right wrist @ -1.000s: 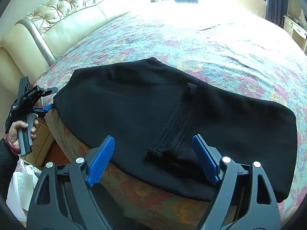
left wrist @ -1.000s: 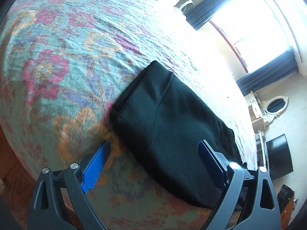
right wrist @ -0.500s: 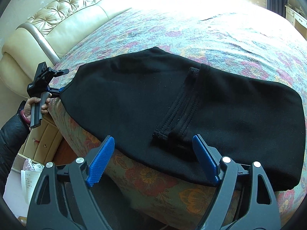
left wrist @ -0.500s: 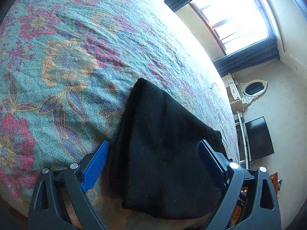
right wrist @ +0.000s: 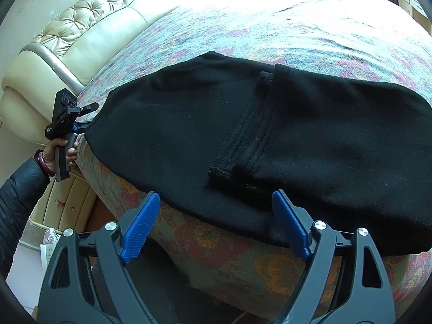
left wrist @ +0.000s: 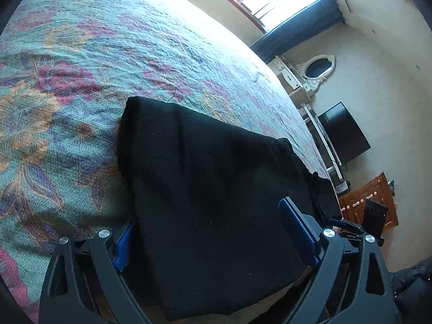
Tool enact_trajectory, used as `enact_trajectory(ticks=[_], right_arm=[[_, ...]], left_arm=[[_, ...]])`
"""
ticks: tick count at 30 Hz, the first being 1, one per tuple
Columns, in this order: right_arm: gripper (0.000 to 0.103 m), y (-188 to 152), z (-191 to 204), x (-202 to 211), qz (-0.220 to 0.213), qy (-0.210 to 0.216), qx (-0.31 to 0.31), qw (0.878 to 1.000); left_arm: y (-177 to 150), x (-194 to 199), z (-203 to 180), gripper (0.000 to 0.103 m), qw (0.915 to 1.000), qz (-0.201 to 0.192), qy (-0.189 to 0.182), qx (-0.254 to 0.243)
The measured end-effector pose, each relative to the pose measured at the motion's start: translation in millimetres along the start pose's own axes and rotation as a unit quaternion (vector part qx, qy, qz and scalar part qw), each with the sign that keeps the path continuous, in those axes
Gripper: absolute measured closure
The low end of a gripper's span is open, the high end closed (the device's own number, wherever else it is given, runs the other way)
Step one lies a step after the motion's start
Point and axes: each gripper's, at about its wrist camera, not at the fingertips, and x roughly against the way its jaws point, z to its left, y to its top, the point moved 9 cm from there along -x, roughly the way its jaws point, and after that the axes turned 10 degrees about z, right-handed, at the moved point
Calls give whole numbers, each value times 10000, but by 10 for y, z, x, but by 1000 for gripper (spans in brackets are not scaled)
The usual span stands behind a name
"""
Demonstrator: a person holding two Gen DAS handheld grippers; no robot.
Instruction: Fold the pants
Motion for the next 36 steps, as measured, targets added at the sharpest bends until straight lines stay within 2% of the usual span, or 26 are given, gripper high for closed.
enact_trajectory(ticks=[2,3,4,5,7,9,11,13,18,21,24,29,33,36], right_arm=[[18,-44,-27,-14,50,45,-53,10000],[18,-66,-42,-6,49,66,-84,9999],[18,-82,-64,6,37,65,-109,9999],[18,-100,-90,17,14,57,-133,9999],[18,-131,-152,44,-15,56,-200,9998],[18,-154,-216,73,-52,62,-275,9996],[18,-173,-272,110,-92,59,-313,9995],[18,-185,-321,155,-141,53,-341,9993],[18,-211,-413,284,-292,115,-464,9984],[18,-243,-450,363,-374,177,-550,9976],[18,-283,-481,452,-468,211,-604,9969],[18,-335,-569,623,-637,294,-764,9946],[18,-401,-693,750,-762,400,-952,9917],[18,-434,-844,814,-815,480,-1172,9886]], left_arm=[[62,-1,24,13,9998,-53,61,199],[85,-30,21,28,9997,-29,162,193],[100,-74,44,43,9990,42,420,165],[109,-115,110,79,9971,124,710,230],[96,-102,173,81,9972,79,493,565],[98,-90,171,84,9962,26,471,728],[117,-70,73,86,9962,-64,557,670],[169,-6,-86,87,9968,-227,454,620],[312,247,-658,87,9969,-606,-173,477],[397,334,-1137,87,9963,-706,-432,219],[452,274,-1687,87,9963,-676,-514,-161],[388,-173,-2582,87,9957,-339,-565,-657],[237,-807,-3138,86,9923,143,-229,-1205],[72,-1356,-3365,86,9876,515,-61,-1482]])
